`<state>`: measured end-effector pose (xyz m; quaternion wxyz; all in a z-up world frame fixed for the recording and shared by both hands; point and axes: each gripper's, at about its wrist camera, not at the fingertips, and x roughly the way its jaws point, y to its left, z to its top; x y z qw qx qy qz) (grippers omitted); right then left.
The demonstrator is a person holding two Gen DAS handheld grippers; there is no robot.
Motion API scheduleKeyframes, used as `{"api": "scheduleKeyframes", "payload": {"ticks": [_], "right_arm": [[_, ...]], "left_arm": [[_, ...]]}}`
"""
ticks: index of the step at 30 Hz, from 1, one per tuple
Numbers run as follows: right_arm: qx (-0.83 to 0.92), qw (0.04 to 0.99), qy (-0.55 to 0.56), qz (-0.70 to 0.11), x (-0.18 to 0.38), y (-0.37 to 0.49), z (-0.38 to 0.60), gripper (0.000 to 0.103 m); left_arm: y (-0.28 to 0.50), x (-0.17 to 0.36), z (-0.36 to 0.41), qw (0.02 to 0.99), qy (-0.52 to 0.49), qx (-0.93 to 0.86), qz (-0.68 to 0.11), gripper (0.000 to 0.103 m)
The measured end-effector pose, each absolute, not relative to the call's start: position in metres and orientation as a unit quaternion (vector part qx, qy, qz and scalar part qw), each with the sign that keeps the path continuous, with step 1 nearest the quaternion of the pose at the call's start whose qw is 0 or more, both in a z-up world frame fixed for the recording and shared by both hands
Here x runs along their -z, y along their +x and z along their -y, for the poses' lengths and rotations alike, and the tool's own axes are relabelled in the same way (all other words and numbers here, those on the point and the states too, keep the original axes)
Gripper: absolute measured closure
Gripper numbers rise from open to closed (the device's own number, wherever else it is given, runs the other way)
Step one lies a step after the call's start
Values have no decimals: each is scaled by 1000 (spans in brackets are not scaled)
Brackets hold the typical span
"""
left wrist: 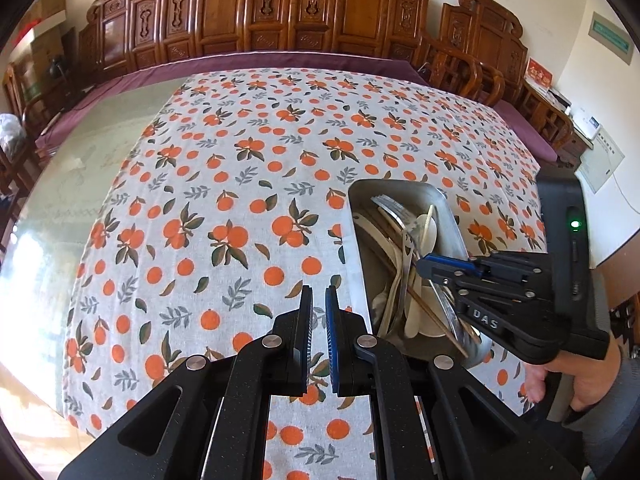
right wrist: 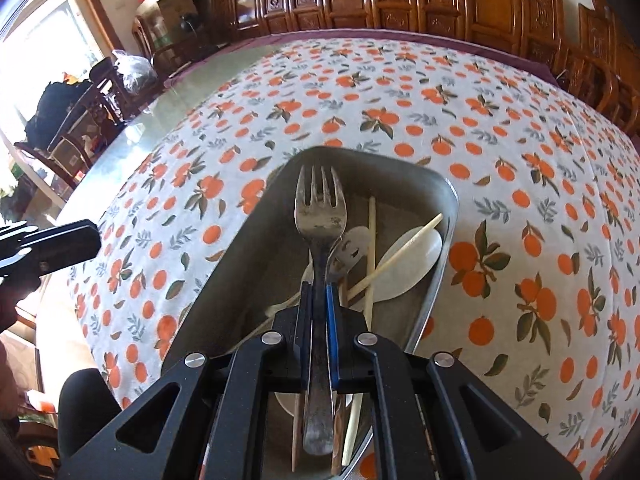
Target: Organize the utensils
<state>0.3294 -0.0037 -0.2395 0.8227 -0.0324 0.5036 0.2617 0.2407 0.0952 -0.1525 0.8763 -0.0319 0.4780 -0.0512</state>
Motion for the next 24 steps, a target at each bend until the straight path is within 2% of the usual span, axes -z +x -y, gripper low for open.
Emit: {"api": "scheduleKeyframes", "payload": {"ticks": [6, 14, 16, 18, 19, 22, 23, 24], "right_arm": [[-262, 826, -37, -497, 240, 327, 3, 94], [-259, 847, -19, -464, 205, 311, 24, 94], [-258, 856, -13, -448, 189, 301, 33, 94], [-252, 863, -12, -437, 177, 292, 41, 93], [-247, 869, -12, -429, 168, 285, 47, 89], [-236, 882, -2, -409, 147, 266, 65, 79], [-232, 885, 0, -403, 142, 261, 71, 77], [-225, 891, 1, -396, 135, 252, 78, 72]], "left_arm": [[240, 150, -94, 878, -32, 50, -476, 98], [227, 132, -85, 884, -28, 50, -463, 96], [222, 124, -82, 888, -27, 51, -456, 91], [214, 117, -77, 892, -25, 52, -448, 80], [211, 113, -74, 894, -24, 53, -444, 79], [202, 103, -66, 899, -21, 55, -434, 66], [199, 101, -63, 900, -20, 56, -431, 60], [195, 97, -60, 902, -18, 56, -428, 47]]}}
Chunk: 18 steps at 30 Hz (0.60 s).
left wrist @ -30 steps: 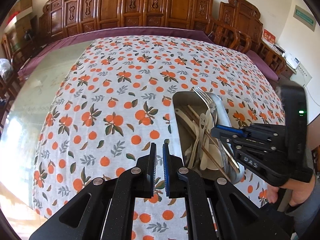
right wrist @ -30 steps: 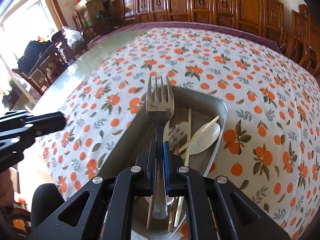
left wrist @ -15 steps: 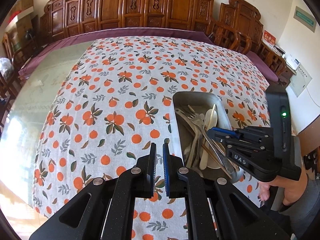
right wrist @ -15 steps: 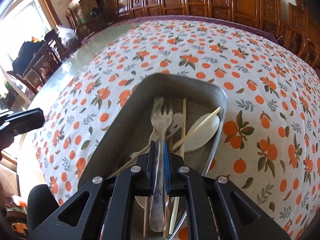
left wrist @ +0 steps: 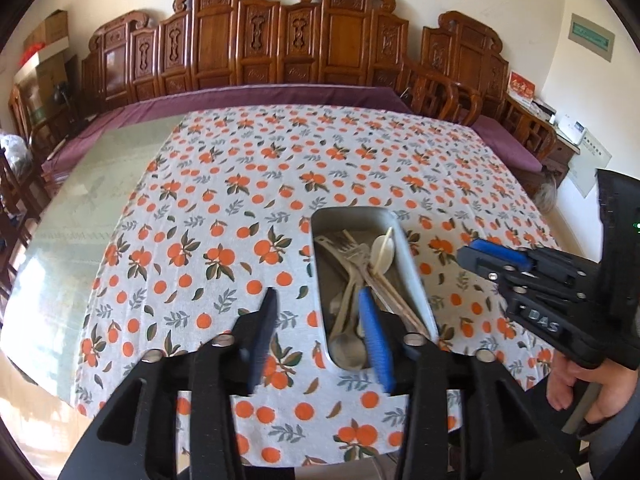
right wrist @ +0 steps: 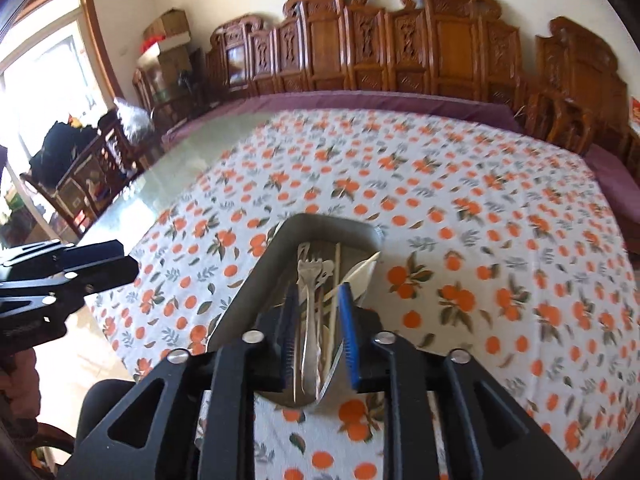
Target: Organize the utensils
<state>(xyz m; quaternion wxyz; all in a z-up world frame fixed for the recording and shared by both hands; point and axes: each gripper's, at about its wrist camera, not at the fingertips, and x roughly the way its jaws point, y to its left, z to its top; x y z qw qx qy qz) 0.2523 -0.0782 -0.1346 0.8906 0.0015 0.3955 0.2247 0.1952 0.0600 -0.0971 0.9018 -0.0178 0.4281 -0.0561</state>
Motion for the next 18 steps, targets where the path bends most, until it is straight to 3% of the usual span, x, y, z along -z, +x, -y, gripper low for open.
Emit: {"api": "scheduleKeyframes", "payload": {"ticks": [2, 6, 13, 18], "right_arm": [[-216, 898, 1, -384, 124, 240, 89, 66], [-195, 912, -3, -361, 105, 216, 108, 44], [-161, 934, 12, -319, 74, 173, 144, 12], [-142, 949, 16, -281, 48, 143, 162, 3]], "left_arm": [[187, 89, -53, 907, -14, 54, -417, 31], [171, 76, -41, 914, -11, 55, -401, 14], [146, 53, -20, 925, -1, 51, -377, 8], [125, 30, -7, 935, -2, 53, -351, 8]]}}
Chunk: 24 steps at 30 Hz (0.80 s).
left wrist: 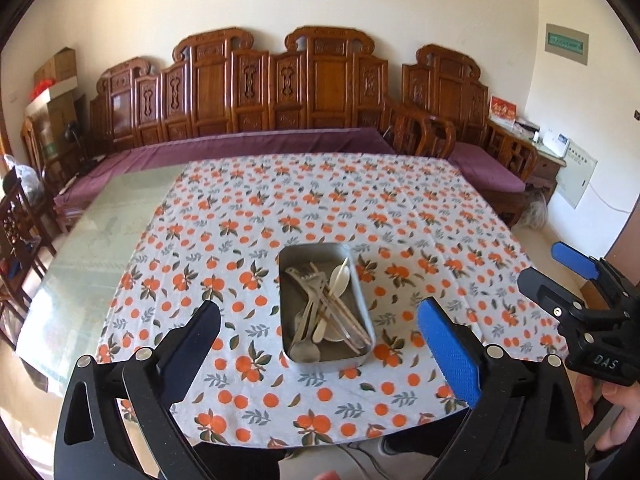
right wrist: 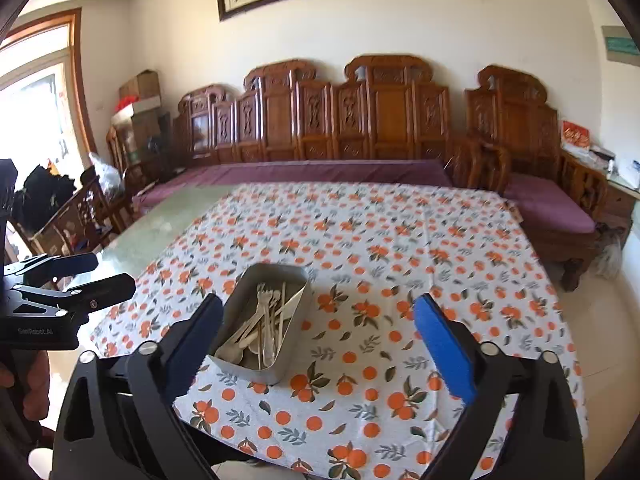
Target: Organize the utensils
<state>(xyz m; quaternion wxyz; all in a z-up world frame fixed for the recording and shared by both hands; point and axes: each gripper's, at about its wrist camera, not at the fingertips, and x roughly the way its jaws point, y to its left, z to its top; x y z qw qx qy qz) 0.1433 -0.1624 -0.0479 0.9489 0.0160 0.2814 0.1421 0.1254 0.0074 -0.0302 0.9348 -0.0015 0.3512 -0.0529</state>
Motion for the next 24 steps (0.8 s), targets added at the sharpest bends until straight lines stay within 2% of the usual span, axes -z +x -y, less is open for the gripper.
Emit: {"api": "scheduleKeyframes", "payload": {"ticks": [10, 24], "right_arm": [[-113, 971, 13, -210, 0, 93, 184, 3], [-114, 977, 5, -183, -19, 74, 183, 3]], "left_arm": [[81, -10, 10, 956, 3, 42, -292, 8], [64, -17, 13, 962, 10, 32, -273, 8]]}}
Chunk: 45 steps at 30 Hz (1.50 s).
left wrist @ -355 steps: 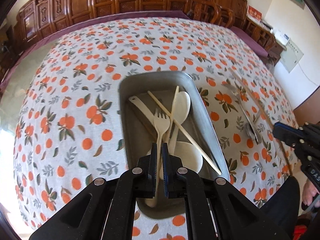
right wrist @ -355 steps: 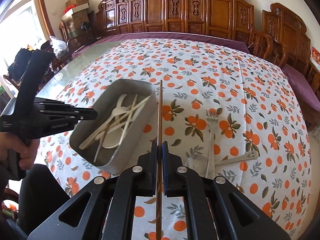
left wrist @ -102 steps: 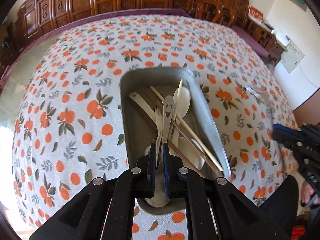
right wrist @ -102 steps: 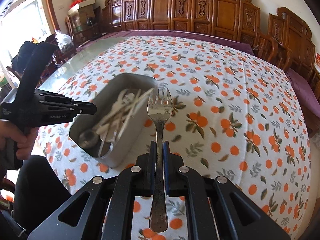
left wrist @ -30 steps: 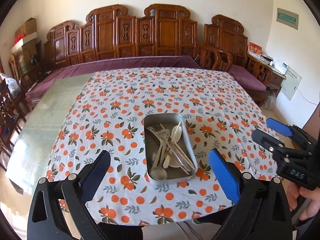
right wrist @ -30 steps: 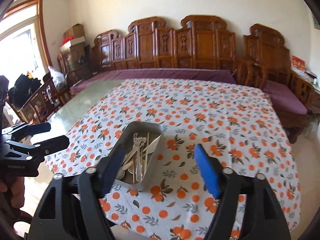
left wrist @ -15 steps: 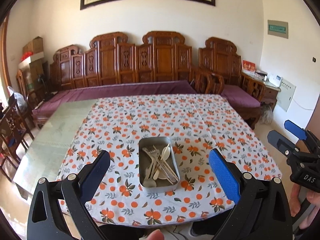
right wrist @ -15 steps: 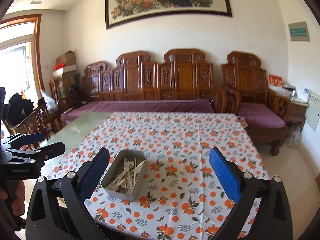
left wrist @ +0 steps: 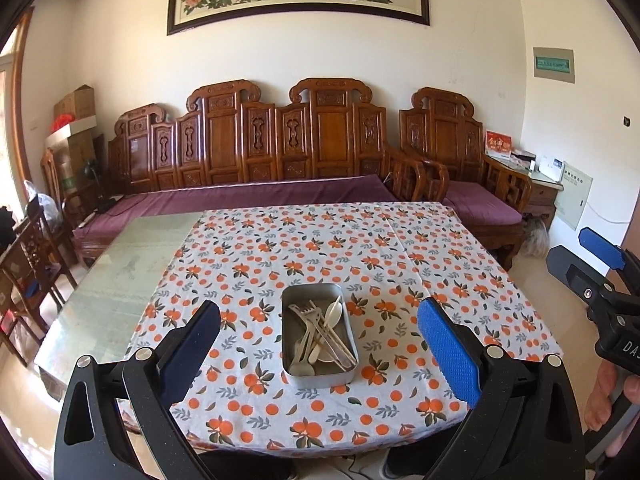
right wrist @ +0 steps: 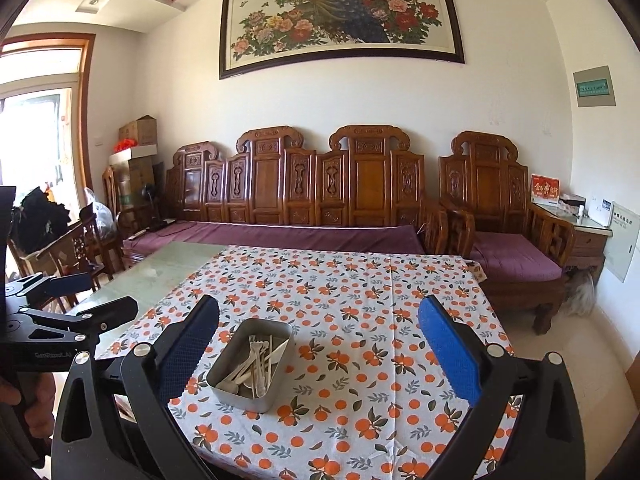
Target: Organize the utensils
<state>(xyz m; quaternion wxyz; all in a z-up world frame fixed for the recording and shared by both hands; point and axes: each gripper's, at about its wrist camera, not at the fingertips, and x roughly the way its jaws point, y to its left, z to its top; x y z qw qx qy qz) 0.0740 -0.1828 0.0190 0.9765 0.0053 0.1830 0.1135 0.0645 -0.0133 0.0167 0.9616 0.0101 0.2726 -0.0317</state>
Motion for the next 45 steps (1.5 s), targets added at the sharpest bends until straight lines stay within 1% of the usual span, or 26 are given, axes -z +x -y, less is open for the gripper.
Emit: {"api": "scheduleKeyframes", "payload": {"ticks": [45], "right_arm": [[-114, 976, 8, -184, -16, 73, 179, 3]], "left_arm": [[57, -25, 10, 966, -3, 22, -258, 8]]}}
